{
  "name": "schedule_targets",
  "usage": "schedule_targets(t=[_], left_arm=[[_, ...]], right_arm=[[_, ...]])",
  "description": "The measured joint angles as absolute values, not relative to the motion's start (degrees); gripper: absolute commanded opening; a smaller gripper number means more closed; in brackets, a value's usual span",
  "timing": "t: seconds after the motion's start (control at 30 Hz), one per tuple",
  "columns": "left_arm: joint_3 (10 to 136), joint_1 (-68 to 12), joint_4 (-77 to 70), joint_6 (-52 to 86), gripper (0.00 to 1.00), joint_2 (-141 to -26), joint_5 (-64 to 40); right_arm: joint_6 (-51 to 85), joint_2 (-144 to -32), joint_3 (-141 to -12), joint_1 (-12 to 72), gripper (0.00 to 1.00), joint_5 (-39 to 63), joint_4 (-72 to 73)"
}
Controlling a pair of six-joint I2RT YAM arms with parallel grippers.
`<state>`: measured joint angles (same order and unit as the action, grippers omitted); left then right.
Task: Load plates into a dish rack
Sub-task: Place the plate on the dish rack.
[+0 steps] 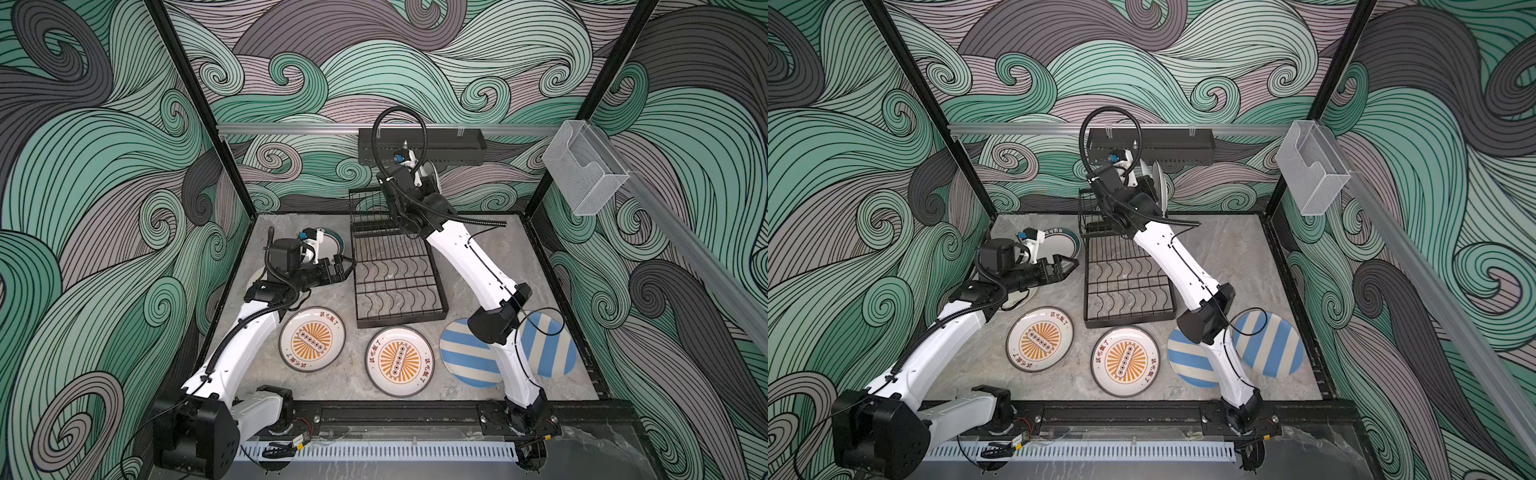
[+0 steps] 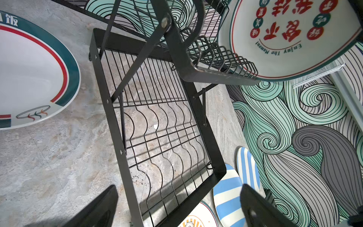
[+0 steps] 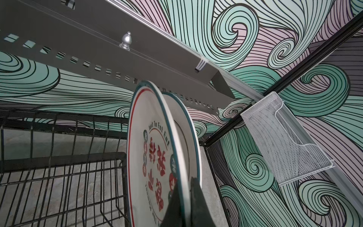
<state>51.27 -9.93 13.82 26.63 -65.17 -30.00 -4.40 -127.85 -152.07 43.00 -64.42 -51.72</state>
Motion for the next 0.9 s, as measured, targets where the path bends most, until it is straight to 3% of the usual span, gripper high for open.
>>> schedule_targets(t=[0.4, 0.9], left_arm=[[51.18, -9.93, 13.82, 26.59, 0.99, -65.17, -29.61], [51.16, -9.96, 13.85, 26.17, 0.99, -65.17, -28.42]], right_arm=[[0.38, -127.85, -151.24, 41.43, 0.0, -62.22, -52.47], [1.13, -127.85, -151.87, 40.91, 0.45, -57.1, -54.74]])
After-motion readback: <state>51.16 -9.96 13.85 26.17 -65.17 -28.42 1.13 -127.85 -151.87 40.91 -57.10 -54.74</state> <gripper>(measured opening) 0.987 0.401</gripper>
